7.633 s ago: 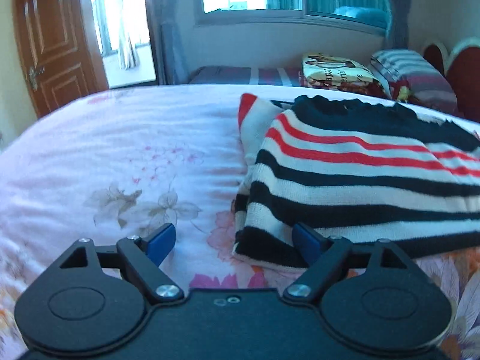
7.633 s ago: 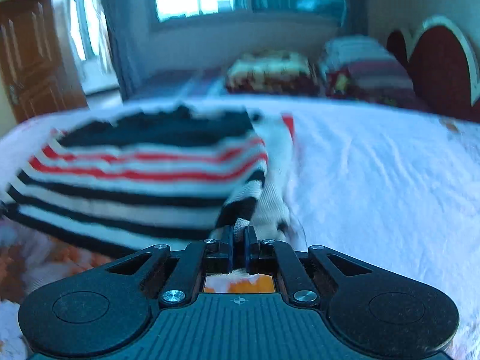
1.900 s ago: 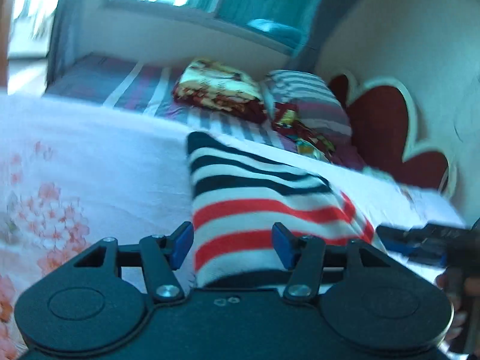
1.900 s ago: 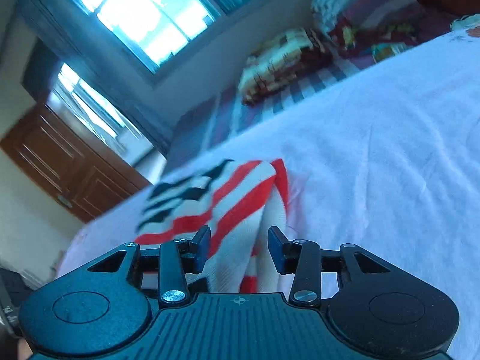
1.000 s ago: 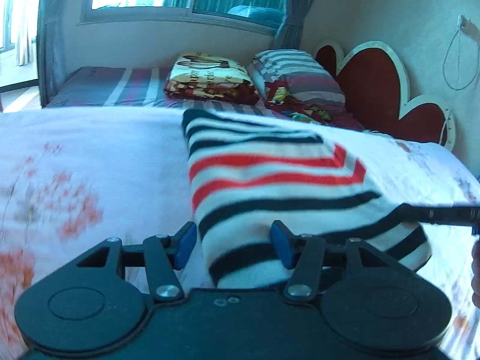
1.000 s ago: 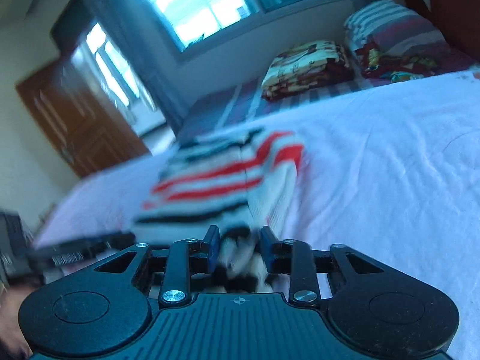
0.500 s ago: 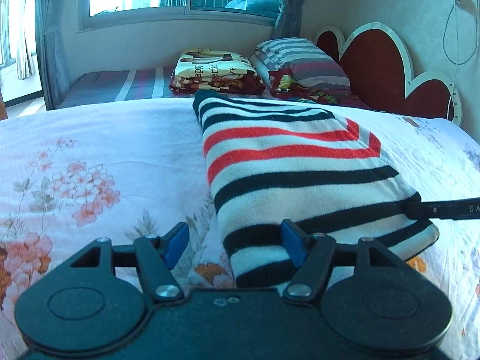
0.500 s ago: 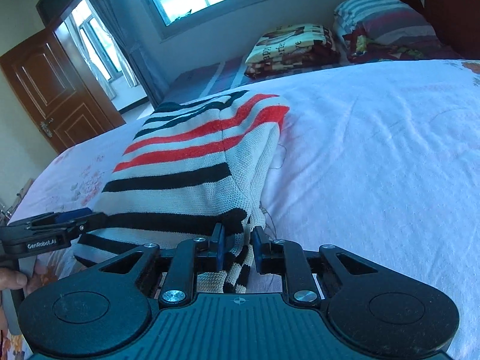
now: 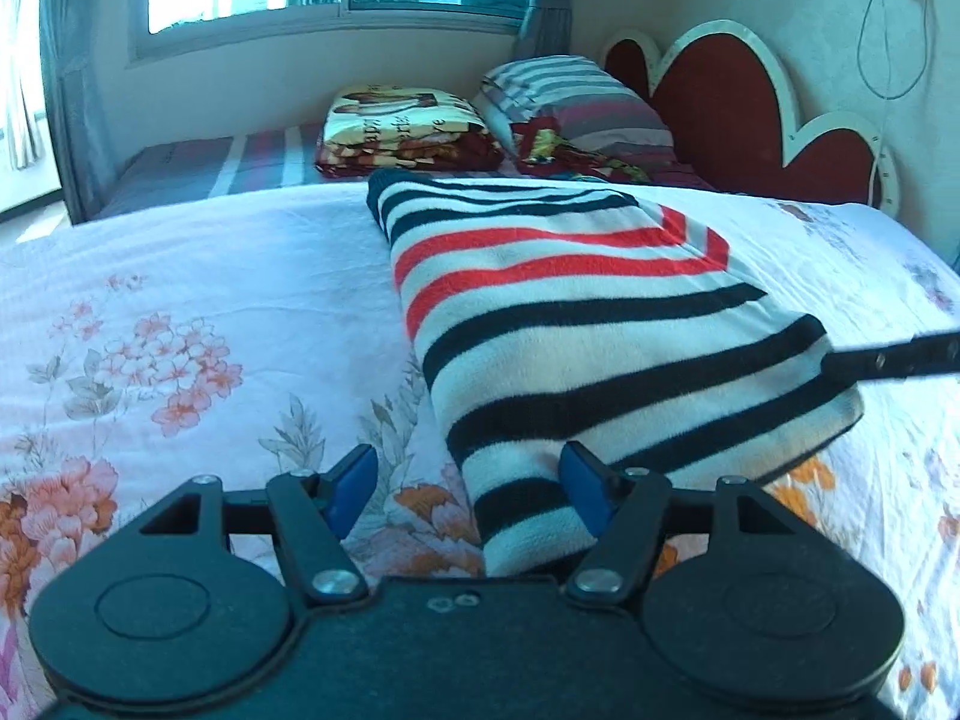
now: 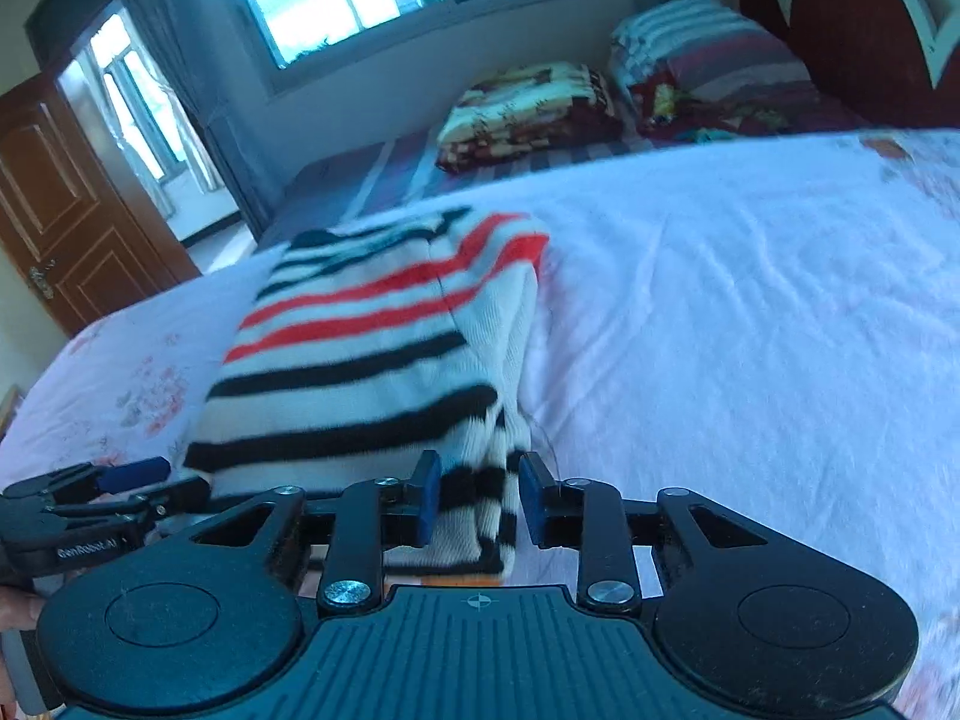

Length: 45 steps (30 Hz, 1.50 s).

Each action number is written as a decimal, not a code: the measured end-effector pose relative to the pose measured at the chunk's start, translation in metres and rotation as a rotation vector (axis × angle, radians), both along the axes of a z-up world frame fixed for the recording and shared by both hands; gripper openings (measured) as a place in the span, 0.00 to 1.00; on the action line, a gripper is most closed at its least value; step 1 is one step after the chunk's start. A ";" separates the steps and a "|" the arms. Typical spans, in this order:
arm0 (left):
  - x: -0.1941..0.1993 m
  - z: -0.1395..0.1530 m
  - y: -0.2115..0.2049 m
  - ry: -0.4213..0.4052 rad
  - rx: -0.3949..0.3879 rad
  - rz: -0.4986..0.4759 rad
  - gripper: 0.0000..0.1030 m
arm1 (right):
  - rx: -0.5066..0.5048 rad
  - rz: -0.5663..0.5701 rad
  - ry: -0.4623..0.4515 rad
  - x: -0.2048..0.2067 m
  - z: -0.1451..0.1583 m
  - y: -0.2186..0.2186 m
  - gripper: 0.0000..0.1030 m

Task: Fold small clothes

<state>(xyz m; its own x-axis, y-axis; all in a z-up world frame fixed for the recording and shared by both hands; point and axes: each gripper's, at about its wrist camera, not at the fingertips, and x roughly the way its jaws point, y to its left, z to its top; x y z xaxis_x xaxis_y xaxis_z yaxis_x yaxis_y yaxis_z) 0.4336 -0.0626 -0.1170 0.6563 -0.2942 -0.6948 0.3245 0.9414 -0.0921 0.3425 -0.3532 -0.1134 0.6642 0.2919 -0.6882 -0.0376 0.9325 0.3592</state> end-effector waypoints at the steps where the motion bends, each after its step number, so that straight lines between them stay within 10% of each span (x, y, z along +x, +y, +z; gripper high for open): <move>1: 0.000 -0.001 0.002 0.003 -0.005 -0.008 0.66 | 0.002 -0.007 0.014 -0.002 -0.005 0.003 0.28; 10: 0.005 -0.007 0.009 -0.002 -0.003 -0.052 0.78 | 0.059 -0.096 0.075 -0.001 -0.028 -0.001 0.31; 15: 0.001 0.009 0.012 -0.062 0.013 -0.033 0.82 | 0.101 -0.096 -0.031 -0.009 -0.008 -0.027 0.66; 23: 0.058 0.004 0.034 0.101 -0.403 0.013 0.83 | 0.384 -0.015 0.036 0.057 -0.029 -0.060 0.67; 30: 0.079 -0.018 0.031 0.205 -0.443 0.006 0.83 | 0.484 0.062 0.070 0.081 -0.053 -0.072 0.68; 45: 0.082 -0.022 0.003 0.198 -0.339 -0.026 0.85 | 0.203 0.137 0.073 0.086 -0.028 -0.043 0.68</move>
<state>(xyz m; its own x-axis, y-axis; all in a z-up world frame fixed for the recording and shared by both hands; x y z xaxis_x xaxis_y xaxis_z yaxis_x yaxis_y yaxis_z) 0.5154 -0.0596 -0.1392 0.5084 -0.5438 -0.6677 0.2925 0.8384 -0.4600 0.4288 -0.3958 -0.1415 0.5595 0.5131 -0.6509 -0.1260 0.8289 0.5451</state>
